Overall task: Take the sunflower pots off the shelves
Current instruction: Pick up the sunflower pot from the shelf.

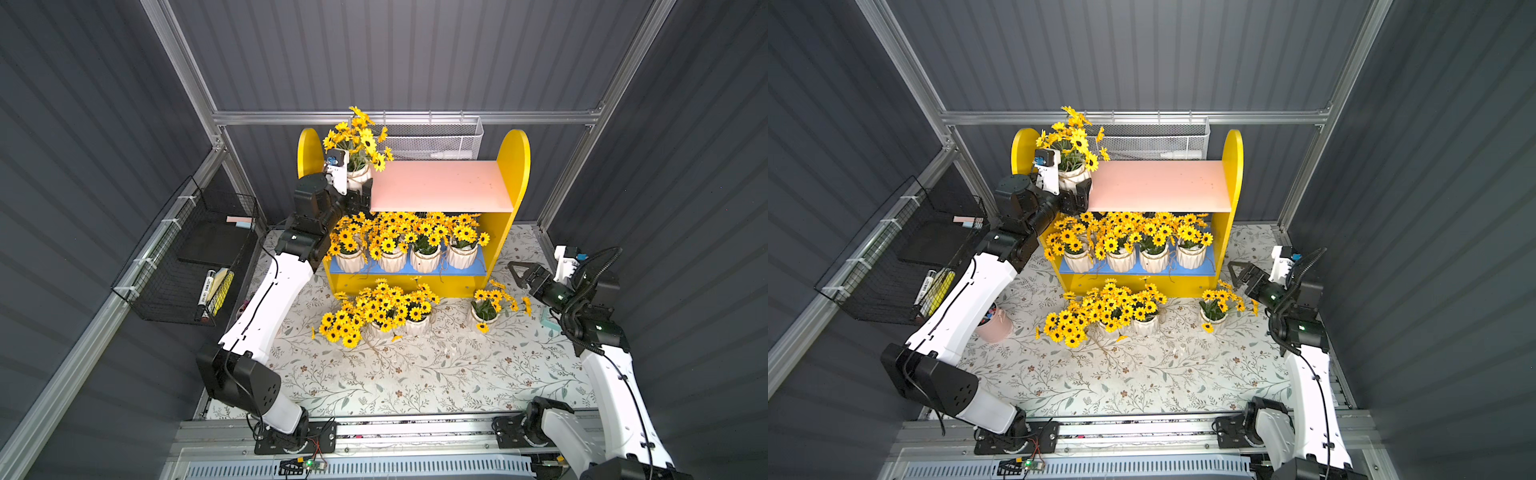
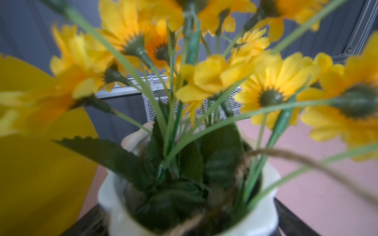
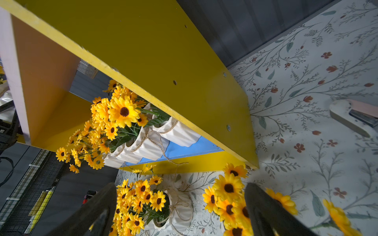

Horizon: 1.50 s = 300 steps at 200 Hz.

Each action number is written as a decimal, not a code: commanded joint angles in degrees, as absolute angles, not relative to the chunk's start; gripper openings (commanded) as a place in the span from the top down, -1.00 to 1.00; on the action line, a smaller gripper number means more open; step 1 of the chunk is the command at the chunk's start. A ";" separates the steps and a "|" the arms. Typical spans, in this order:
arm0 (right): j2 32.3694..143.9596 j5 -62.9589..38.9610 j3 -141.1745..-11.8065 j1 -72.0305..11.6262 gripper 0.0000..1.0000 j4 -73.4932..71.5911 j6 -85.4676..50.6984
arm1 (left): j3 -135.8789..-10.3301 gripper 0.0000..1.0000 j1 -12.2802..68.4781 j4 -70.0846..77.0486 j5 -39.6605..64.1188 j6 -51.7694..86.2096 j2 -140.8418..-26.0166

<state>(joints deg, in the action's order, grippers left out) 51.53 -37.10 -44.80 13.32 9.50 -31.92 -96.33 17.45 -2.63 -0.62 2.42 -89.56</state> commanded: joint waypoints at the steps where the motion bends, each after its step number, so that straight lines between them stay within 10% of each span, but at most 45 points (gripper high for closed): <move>1: 50.88 -37.37 -46.23 13.01 -0.98 9.19 -32.10 | -98.15 -0.99 17.23 -4.86 -1.13 4.82 -89.47; 201: 50.73 -37.88 -45.74 13.04 -0.98 9.14 -31.47 | -104.13 -0.98 16.93 -1.49 -0.88 3.30 -96.15; 226: 50.63 -37.97 -45.62 13.08 -0.98 9.14 -31.47 | -102.58 -0.60 16.88 -0.05 -0.01 2.41 -95.64; 273: 50.45 -37.64 -45.53 13.01 -0.98 9.05 -31.89 | -101.98 0.96 16.86 0.28 2.99 1.90 -94.27; 300: 50.20 -37.34 -45.88 13.09 -0.98 9.05 -32.33 | -104.60 1.00 17.22 -0.51 6.41 1.21 -93.53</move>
<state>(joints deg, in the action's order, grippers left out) 51.16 -37.34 -44.80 13.32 9.45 -31.88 -102.28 17.12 -1.72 1.76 3.22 -95.31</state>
